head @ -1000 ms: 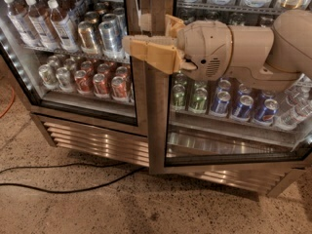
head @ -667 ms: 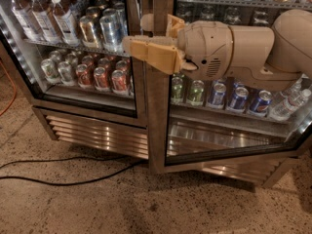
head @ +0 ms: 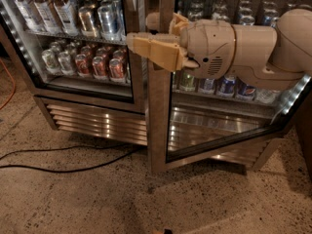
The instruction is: Open right fridge door
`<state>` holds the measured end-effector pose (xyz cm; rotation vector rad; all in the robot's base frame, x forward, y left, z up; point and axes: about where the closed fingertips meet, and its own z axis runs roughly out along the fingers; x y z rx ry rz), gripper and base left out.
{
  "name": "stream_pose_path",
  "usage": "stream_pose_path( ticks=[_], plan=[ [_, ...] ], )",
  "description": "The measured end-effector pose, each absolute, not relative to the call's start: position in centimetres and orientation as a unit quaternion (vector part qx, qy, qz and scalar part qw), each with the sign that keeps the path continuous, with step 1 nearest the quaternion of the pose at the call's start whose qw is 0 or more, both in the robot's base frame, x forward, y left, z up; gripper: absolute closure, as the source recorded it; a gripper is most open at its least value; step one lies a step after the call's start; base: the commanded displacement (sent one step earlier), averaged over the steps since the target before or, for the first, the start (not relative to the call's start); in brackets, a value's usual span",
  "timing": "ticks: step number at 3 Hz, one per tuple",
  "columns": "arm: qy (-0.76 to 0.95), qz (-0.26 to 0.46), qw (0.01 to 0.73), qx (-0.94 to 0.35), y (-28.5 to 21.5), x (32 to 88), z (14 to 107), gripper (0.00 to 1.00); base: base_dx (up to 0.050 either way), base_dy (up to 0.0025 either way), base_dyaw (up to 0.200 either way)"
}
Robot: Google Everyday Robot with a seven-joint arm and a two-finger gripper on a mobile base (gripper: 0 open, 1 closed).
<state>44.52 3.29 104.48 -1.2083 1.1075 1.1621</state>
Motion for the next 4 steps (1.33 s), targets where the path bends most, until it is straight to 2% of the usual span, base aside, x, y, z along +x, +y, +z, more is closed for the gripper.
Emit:
stream_pose_path(
  ticks=[3,4],
  plan=[
    [0.465,0.488,0.536,-0.508,3.29,44.52,104.48,1.0,0.0,0.00004,-0.2],
    [0.465,0.488,0.536,-0.507,3.29,44.53,104.47,1.0,0.0,0.0,0.0]
  ],
)
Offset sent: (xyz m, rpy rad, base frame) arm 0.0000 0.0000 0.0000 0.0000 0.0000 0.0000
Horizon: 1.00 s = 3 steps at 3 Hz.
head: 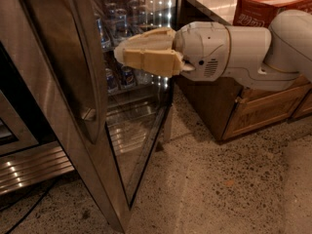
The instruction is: Open right fridge door
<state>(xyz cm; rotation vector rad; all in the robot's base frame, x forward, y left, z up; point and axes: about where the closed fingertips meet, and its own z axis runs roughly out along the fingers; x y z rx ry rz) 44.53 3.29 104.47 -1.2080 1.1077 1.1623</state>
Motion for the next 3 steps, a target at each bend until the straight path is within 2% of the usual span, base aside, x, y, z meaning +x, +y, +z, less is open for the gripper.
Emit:
stream_pose_path(
  ticks=[3],
  plan=[
    [0.525,0.532,0.496,-0.442,5.6,44.4,96.0,1.0,0.0,0.0,0.0]
  ],
)
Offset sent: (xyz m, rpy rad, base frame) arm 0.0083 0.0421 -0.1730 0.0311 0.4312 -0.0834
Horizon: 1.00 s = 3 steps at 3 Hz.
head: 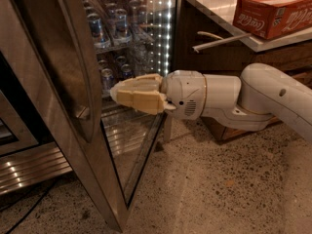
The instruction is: Open right fridge door
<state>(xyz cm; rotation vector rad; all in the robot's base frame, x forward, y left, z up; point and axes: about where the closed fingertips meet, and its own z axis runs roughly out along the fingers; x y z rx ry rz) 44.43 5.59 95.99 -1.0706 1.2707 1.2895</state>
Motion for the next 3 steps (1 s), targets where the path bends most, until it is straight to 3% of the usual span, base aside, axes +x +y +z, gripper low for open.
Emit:
stream_pose_path(
  ticks=[1,3],
  plan=[
    [0.525,0.532,0.496,-0.442,5.6,44.4,96.0,1.0,0.0,0.0,0.0],
    [0.578,0.566,0.44,-0.39,6.4,45.5,85.5,1.0,0.0,0.0,0.0]
  ],
)
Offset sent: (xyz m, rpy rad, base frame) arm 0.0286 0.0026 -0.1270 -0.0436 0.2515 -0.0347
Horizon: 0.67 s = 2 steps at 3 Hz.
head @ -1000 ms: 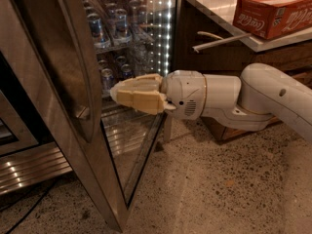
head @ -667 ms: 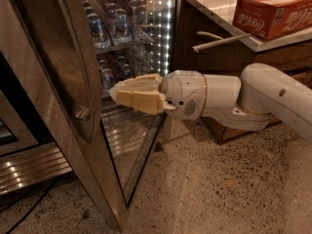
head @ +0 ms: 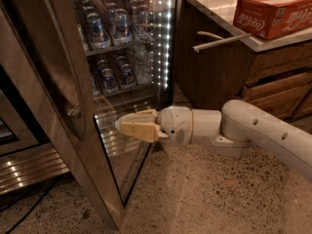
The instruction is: Open right fridge door
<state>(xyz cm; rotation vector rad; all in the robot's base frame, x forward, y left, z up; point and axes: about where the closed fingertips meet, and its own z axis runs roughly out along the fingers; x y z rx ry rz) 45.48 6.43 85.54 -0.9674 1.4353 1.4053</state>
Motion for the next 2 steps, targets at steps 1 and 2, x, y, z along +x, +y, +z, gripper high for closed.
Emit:
stream_pose_path(
  ticks=[1,2],
  plan=[
    [0.555,0.58,0.434,-0.408,7.7,40.0,85.2,1.0,0.0,0.0,0.0],
    [0.511,0.567,0.454,-0.459,8.2,31.8,88.3,1.0,0.0,0.0,0.0]
  ],
)
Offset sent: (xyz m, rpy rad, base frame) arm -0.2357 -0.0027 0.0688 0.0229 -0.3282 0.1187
